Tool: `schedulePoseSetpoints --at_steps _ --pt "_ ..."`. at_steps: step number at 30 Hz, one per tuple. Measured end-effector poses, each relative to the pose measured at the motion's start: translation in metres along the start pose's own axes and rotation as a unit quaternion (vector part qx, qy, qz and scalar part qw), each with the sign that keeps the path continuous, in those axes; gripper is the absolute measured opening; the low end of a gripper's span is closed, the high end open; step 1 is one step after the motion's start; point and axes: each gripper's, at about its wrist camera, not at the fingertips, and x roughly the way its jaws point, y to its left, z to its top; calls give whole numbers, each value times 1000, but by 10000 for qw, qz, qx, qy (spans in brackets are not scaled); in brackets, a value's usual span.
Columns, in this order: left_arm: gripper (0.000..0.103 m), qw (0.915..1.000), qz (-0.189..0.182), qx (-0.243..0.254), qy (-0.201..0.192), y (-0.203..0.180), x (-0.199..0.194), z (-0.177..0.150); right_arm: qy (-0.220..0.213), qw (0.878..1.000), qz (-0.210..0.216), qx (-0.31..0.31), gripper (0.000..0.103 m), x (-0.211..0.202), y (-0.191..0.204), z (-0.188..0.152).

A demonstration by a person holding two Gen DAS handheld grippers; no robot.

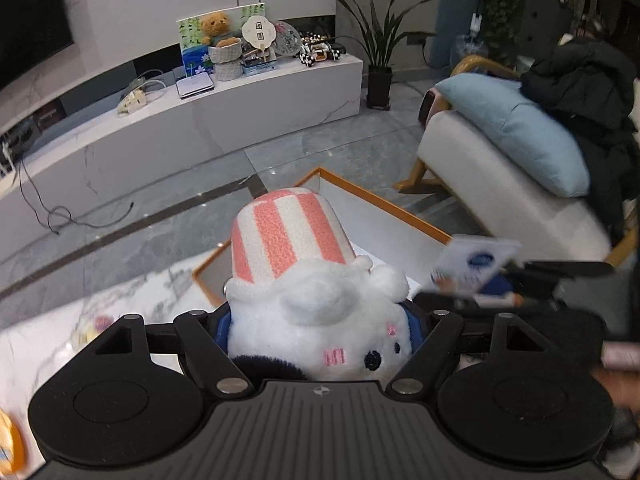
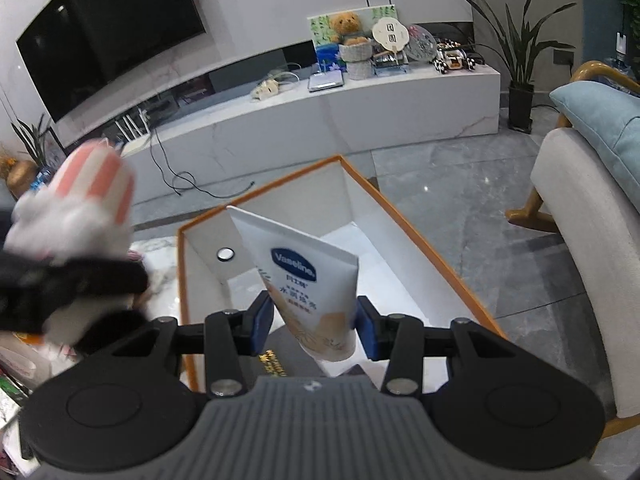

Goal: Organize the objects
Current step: 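Lift the plush and the Vaseline tube and carry both toward the storage box, then lower the plush into the storage box with the left gripper while the right gripper drops the tube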

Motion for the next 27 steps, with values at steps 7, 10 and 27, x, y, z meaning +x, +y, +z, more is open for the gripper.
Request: schedulePoseSetpoints --at_steps 7,10,27 --pt "88 9984 371 384 179 -18 51 16 185 9998 -89 -88 46 18 -4 -1" --pt "88 9980 354 287 448 -19 72 17 289 9994 -166 -111 46 24 -7 -2" --pt "88 9752 1048 768 1789 -18 154 2 1173 9924 -178 -324 46 78 -13 -8"
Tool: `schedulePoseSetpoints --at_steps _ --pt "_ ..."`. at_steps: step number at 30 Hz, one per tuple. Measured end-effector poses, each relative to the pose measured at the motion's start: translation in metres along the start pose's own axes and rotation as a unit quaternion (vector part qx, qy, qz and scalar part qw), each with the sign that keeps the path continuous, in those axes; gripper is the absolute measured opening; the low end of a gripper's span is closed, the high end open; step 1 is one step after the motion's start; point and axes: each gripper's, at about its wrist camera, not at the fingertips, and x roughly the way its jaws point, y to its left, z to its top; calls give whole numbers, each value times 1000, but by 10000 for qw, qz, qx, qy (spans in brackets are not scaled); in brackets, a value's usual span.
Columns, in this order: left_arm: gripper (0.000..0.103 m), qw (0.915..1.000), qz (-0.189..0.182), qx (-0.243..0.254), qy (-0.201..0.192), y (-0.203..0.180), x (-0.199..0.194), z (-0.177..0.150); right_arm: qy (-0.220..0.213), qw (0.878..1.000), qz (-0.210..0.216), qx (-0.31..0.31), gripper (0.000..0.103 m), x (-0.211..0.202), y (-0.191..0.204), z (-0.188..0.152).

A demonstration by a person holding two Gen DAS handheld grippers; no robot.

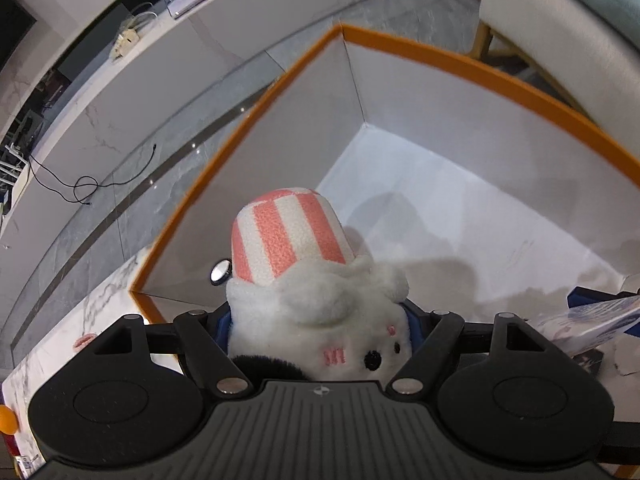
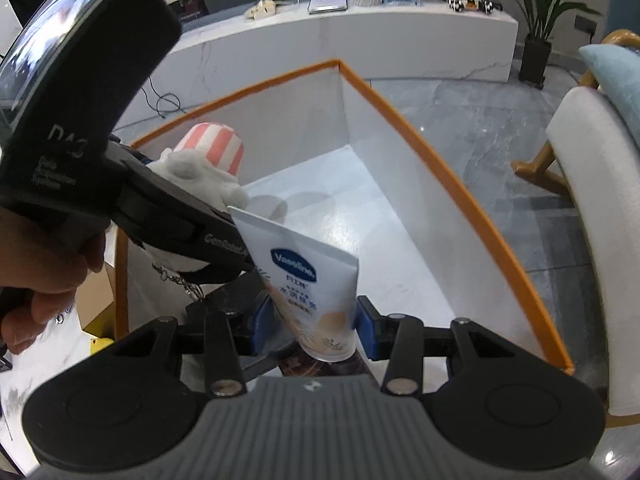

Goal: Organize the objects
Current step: 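Lower the plush into the storage box with the left gripper while the right gripper drops the tube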

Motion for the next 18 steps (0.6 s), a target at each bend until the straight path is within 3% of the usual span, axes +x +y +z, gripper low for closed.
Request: schedulePoseSetpoints --at_steps 10,18 --pt "89 9995 124 194 208 -4 20 -4 313 9993 -122 -136 47 17 2 0" --pt "91 9985 285 411 238 -10 22 -8 305 9994 -109 -110 47 18 3 2"
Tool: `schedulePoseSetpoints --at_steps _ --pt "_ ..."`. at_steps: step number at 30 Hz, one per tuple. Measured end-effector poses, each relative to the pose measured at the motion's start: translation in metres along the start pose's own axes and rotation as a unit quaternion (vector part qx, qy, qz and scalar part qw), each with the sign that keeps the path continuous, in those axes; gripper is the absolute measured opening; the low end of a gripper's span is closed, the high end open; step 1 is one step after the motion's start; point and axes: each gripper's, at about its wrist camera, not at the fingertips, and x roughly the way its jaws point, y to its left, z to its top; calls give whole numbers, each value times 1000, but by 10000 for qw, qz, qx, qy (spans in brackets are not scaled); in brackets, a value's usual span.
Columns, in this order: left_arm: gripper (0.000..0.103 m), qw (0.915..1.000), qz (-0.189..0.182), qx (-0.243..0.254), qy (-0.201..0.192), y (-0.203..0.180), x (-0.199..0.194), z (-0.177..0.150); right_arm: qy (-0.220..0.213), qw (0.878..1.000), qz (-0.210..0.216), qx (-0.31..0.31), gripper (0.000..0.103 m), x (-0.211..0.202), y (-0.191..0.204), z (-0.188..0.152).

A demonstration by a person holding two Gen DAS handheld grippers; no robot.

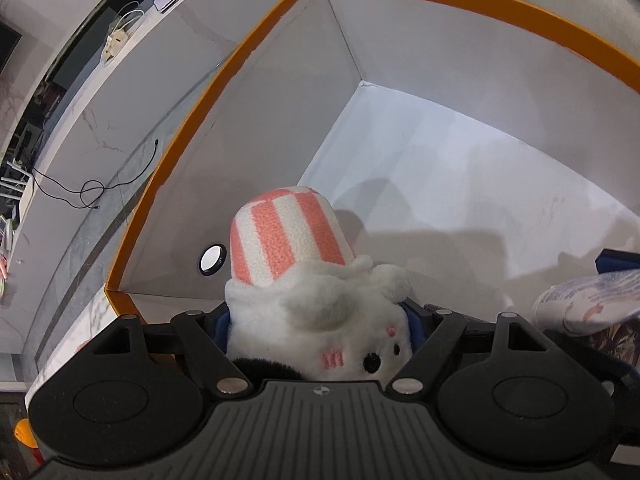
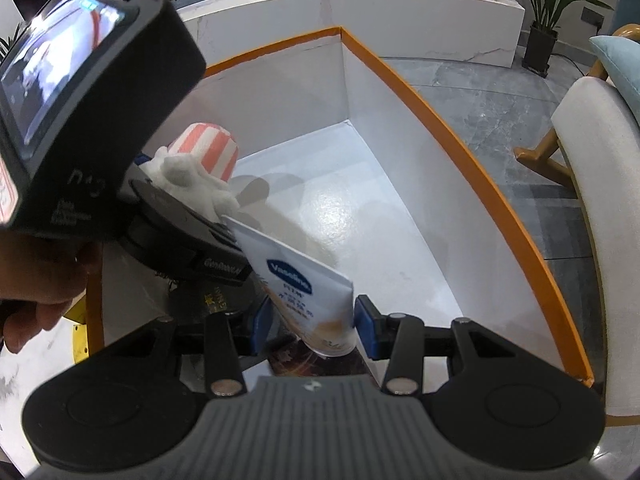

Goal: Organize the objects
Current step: 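Lower the plush into the storage box with the left gripper while the right gripper drops the tube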

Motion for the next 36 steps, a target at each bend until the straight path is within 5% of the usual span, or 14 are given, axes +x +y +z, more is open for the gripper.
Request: schedulePoseSetpoints --at_steps 11,28,36 --pt "91 9997 7 111 -204 -1 -6 -1 -1133 9856 13 1259 51 -40 -42 8" --pt "92 9972 56 -194 -718 14 -32 -1 -1122 9879 -11 1068 51 -42 -34 8" --pt "92 9903 99 -533 -1276 38 -67 -14 -1225 9874 32 1005 51 -52 -25 9"
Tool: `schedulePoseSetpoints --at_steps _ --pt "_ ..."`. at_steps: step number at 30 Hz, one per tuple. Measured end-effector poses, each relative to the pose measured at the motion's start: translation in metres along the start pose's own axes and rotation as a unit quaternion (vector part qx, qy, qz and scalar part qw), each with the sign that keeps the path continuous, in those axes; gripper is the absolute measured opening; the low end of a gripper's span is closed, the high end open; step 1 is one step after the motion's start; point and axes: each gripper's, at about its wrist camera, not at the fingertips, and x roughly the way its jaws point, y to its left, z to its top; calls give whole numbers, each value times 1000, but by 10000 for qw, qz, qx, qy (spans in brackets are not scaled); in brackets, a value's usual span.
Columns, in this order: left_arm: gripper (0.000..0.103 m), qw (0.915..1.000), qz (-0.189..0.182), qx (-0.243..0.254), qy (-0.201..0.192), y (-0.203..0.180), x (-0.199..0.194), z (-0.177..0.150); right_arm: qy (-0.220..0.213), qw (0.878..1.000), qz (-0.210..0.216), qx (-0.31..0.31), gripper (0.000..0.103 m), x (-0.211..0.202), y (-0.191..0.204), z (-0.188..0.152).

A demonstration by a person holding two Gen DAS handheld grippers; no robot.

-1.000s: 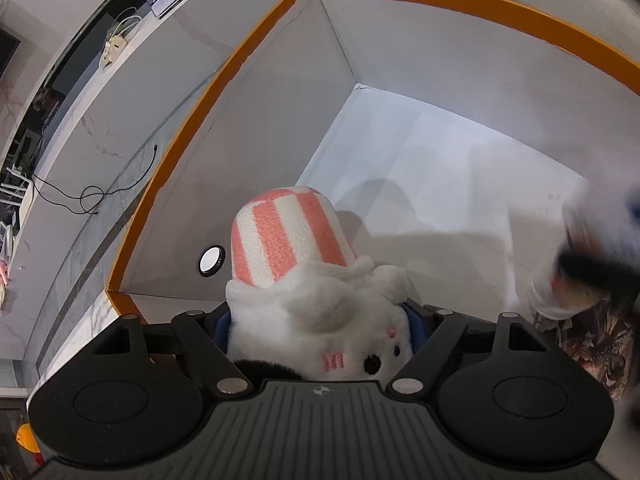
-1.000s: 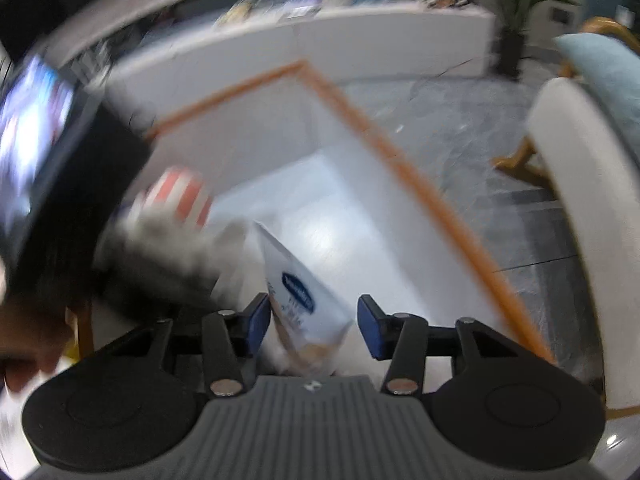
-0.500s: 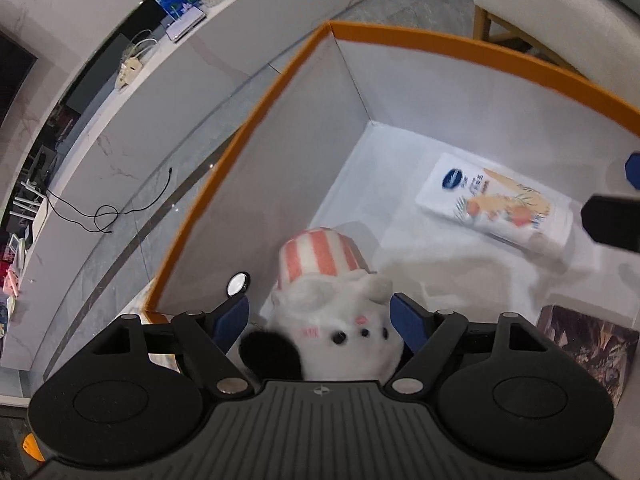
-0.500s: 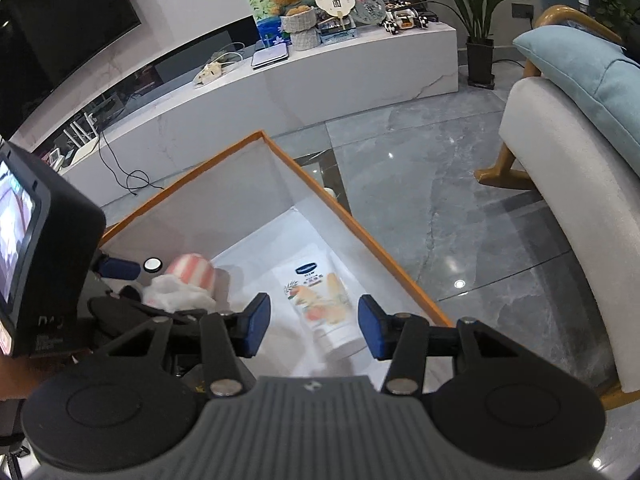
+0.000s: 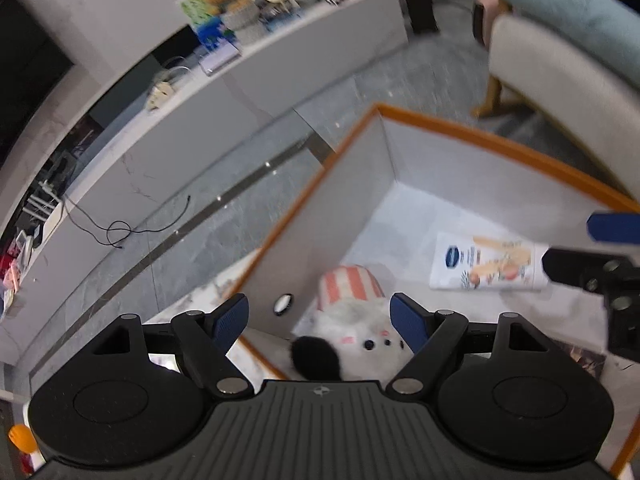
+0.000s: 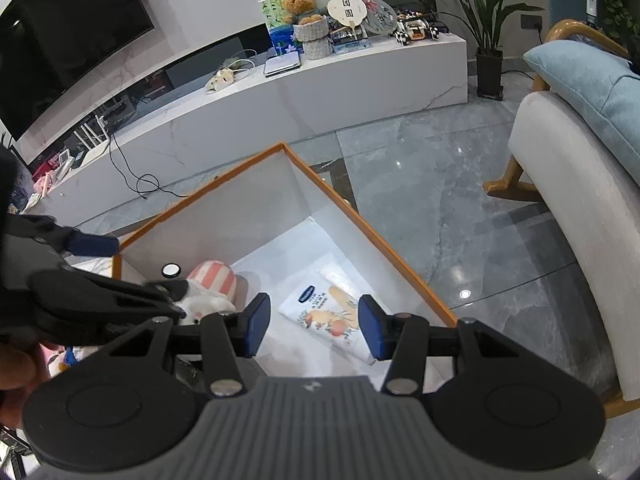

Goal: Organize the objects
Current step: 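Lower the plush into the storage box with the left gripper while the right gripper drops the tube, then withdraw both grippers from the storage box back toward the table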

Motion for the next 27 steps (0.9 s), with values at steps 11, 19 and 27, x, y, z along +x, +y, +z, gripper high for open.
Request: schedulePoseSetpoints --at_steps 11,19,27 --pt "92 9989 238 -345 -198 53 -43 -32 -292 9987 273 -317 51 -22 41 1" --pt "92 9955 285 -841 -319 105 -66 -84 -538 9947 586 -654 52 -34 77 -7" --pt "92 9916 415 -1110 -527 143 -75 -146 -605 9869 743 -1294 52 -36 125 -25"
